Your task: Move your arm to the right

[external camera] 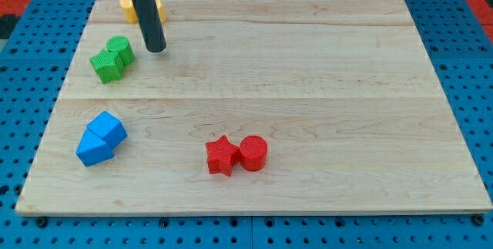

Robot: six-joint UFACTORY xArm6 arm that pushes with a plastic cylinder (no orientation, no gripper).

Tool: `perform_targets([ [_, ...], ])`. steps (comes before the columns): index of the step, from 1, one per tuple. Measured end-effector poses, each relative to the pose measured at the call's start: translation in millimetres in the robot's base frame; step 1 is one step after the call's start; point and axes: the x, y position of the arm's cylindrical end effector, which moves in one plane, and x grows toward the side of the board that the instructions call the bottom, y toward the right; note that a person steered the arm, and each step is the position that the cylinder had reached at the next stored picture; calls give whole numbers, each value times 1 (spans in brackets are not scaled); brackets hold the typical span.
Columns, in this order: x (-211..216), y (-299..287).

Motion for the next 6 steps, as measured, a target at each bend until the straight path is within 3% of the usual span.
perform_targets([
  [6,-11,57],
])
